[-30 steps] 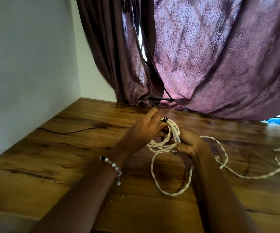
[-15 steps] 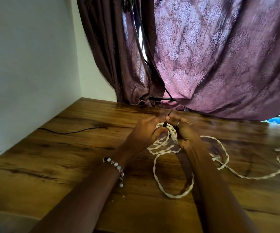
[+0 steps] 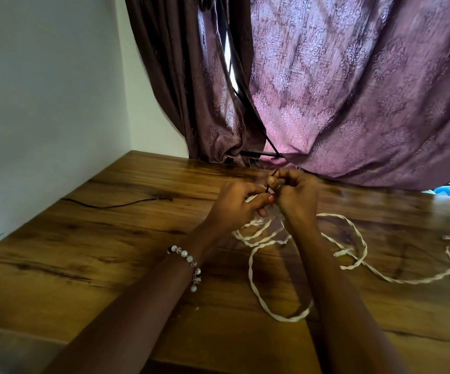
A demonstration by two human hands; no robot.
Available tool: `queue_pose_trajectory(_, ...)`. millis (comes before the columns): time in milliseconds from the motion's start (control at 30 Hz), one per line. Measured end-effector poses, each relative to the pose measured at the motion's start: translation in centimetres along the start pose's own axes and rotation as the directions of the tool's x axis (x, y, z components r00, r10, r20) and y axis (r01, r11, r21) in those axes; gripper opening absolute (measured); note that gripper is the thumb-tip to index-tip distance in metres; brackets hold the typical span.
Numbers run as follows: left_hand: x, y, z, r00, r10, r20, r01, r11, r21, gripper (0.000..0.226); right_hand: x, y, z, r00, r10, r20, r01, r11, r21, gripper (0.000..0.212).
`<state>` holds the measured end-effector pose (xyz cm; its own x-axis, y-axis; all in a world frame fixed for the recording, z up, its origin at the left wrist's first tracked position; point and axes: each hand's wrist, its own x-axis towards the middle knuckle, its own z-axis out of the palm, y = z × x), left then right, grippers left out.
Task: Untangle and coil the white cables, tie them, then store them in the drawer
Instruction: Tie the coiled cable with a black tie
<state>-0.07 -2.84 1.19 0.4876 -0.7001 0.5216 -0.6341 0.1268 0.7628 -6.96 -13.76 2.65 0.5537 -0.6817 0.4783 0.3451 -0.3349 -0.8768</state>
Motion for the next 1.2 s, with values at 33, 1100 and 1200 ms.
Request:
queue_pose_trajectory(33,0.1,0.0,0.1,1.0,-0.019,-0.002,0.019,0.998,-0.057,0.016,0.0,0.0,0.0,0.999,-0.017,-0.043,0.018,1.0,0.017,0.034)
queue_pose_trajectory(1100,0.0,-1.6,-2.0,0.979,-0.14,0.151,0.189,0.9,-0.393,0.014,1.2,-0.4,-3.7,0.783,-0.4,0.476,0.551,0.801,-0.234,0.027)
queue_pose_trajectory(1200,0.0,-1.7,-2.1,0.979,-0.161,0.123,0.197,0.897,-0.396,0.013,1.3,-0.6,-3.5,0.712,-0.512,0.48,0.692,0.624,-0.363,0.03)
